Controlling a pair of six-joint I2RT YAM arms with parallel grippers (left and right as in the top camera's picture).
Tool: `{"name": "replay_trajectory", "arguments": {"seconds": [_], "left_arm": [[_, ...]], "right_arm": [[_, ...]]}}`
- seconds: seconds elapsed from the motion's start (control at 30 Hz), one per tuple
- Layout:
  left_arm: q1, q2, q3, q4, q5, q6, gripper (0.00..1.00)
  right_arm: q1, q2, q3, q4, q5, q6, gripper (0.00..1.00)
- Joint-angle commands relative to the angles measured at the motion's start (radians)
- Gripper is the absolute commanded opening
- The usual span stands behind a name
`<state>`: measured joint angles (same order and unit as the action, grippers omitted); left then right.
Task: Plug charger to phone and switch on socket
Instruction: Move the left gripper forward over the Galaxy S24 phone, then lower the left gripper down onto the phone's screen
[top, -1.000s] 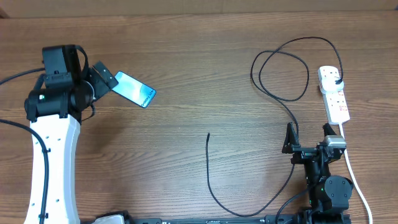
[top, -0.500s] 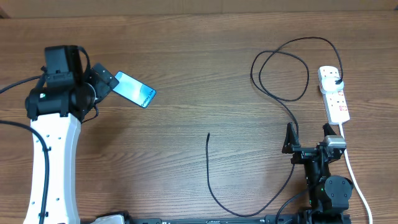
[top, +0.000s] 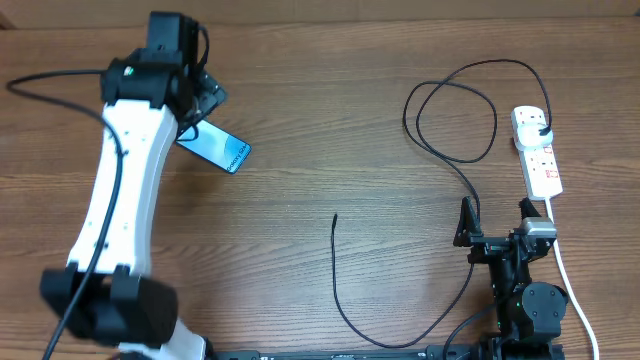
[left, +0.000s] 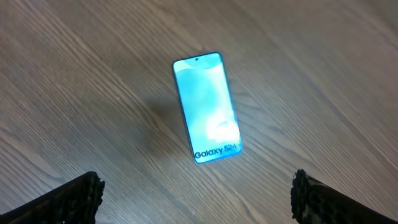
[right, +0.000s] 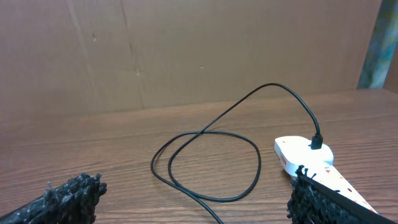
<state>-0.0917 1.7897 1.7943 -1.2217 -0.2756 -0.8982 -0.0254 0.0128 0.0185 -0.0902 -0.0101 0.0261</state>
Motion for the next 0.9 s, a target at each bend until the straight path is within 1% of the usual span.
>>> {"name": "replay_trajectory", "arguments": {"seconds": [0.0, 0.1, 0.17, 0.5, 0.67, 0.77, 0.87], "left_arm": [[0.0, 0.081, 0.04, -0.013, -0.039, -0.112, 1.0], [0.0, 0.143, 0.04, -0.009, -0.038, -0.168, 1.0], [-0.001, 0.179, 0.04, -0.005, -0.035, -0.184, 1.0], [-0.001, 0.335, 0.04, 0.049, -0.018, -0.198, 1.0], [-0.001, 0.368, 0.04, 0.098, -0.013, -0.203, 1.0], [-0.001, 0.368, 0.04, 0.109, -0.015, -0.237, 1.0], [0.0, 0.37, 0.039, 0.122, -0.02, -0.243, 1.0]], "right_arm": [[0.004, -0.007, -0.01, 0.006, 0.012, -0.001, 1.0], [0.004, -0.007, -0.01, 0.006, 0.012, -0.001, 1.0], [0.004, -0.007, -0.01, 0.006, 0.012, -0.001, 1.0], [0.004, -0.007, -0.01, 0.006, 0.012, -0.001, 1.0], [0.004, -0.007, -0.01, 0.006, 0.012, -0.001, 1.0], [0.004, -0.007, -0.01, 0.006, 0.012, -0.001, 1.0], [0.004, -0.007, -0.01, 0.006, 0.012, -0.001, 1.0]]}}
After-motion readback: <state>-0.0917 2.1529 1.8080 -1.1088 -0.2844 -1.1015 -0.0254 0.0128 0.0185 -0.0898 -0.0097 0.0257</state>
